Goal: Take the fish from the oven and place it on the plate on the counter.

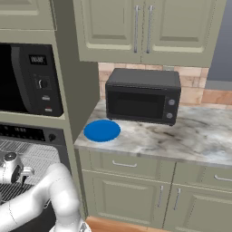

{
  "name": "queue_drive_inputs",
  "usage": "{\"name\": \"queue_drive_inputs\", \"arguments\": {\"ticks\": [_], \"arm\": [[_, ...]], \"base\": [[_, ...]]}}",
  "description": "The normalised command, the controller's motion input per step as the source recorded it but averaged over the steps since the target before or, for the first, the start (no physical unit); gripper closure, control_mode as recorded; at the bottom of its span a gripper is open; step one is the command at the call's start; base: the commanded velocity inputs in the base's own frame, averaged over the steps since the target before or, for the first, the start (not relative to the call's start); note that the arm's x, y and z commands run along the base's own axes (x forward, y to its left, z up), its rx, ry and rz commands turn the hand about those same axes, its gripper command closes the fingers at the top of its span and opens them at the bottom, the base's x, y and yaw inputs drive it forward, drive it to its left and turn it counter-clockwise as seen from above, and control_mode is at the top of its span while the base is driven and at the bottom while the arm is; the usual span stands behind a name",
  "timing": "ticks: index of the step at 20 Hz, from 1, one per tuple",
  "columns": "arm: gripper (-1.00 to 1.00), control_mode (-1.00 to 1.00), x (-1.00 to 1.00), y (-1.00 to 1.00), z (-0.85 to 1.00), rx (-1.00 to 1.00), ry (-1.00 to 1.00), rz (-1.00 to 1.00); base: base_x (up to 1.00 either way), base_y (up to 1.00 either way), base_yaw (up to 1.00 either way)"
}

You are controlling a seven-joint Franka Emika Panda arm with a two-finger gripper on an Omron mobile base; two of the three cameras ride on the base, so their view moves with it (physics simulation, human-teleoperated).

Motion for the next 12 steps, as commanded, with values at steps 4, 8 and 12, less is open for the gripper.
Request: {"name": "queue_drive_inputs", "arguments": {"ticks": [4,8,12], "arm": [[-1.00,-1.00,0.00,0.00,-0.57,-0.03,-0.03,0.00],[-1.00,-1.00,0.00,0.05,-0.60,-0.04,-0.02,0.00],[-1.00,-1.00,0.00,0.04,-0.49,-0.04,-0.02,0.00]], "base": [[0.00,0.00,0.00],[0.00,0.00,0.00],[0.00,0.00,0.00]]}}
